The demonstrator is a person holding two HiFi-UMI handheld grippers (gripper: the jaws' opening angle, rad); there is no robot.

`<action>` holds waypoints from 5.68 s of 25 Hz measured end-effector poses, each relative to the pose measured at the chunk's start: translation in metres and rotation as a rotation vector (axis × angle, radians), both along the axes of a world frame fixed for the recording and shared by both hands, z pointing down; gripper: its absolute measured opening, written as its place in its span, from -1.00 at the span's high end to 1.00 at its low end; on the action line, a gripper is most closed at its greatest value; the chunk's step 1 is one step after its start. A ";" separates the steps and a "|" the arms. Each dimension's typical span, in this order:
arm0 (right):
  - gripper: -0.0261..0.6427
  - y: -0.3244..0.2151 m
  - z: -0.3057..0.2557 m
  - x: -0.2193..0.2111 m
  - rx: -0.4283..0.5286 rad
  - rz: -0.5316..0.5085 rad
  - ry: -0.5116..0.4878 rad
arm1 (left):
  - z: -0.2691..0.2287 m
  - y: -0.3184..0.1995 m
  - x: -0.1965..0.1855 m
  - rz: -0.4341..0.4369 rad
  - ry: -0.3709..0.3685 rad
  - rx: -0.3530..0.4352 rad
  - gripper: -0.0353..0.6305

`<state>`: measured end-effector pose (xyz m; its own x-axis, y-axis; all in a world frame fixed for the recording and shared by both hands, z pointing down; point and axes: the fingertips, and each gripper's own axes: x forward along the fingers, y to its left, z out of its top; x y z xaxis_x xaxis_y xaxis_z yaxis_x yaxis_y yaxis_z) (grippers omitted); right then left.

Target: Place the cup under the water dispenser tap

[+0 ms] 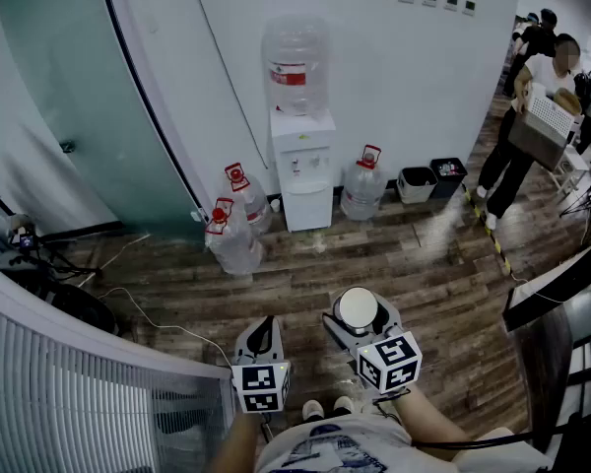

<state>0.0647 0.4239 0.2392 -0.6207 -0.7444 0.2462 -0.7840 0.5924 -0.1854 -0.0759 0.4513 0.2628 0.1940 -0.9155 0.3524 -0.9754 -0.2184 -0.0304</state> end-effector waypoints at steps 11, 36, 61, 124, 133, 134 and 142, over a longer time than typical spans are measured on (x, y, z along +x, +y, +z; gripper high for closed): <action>-0.21 0.026 0.005 0.035 -0.016 0.002 -0.015 | -0.006 0.013 0.048 0.025 -0.001 0.015 0.75; -0.21 0.011 0.010 0.085 -0.020 -0.018 -0.078 | -0.008 -0.007 0.098 0.019 -0.030 0.028 0.75; -0.21 -0.216 0.027 -0.007 -0.084 -0.006 -0.048 | 0.009 -0.244 0.011 0.044 0.005 -0.010 0.75; -0.21 -0.758 0.359 -0.109 -0.206 -0.010 0.098 | 0.334 -0.769 -0.070 0.049 -0.042 -0.184 0.74; -0.21 -0.787 0.418 -0.129 -0.179 -0.023 0.119 | 0.390 -0.798 -0.081 0.041 -0.034 -0.176 0.74; -0.21 -0.789 0.422 -0.130 -0.177 -0.025 0.122 | 0.394 -0.802 -0.081 0.041 -0.034 -0.173 0.74; -0.21 -0.803 0.452 -0.137 -0.177 -0.032 0.128 | 0.415 -0.819 -0.081 0.027 -0.024 -0.168 0.74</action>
<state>-0.0724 -0.3796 0.6913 -0.5983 -0.6631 0.4498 -0.7894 0.5841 -0.1891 -0.1565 -0.3675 0.6781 0.2076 -0.8378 0.5049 -0.9684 -0.2489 -0.0147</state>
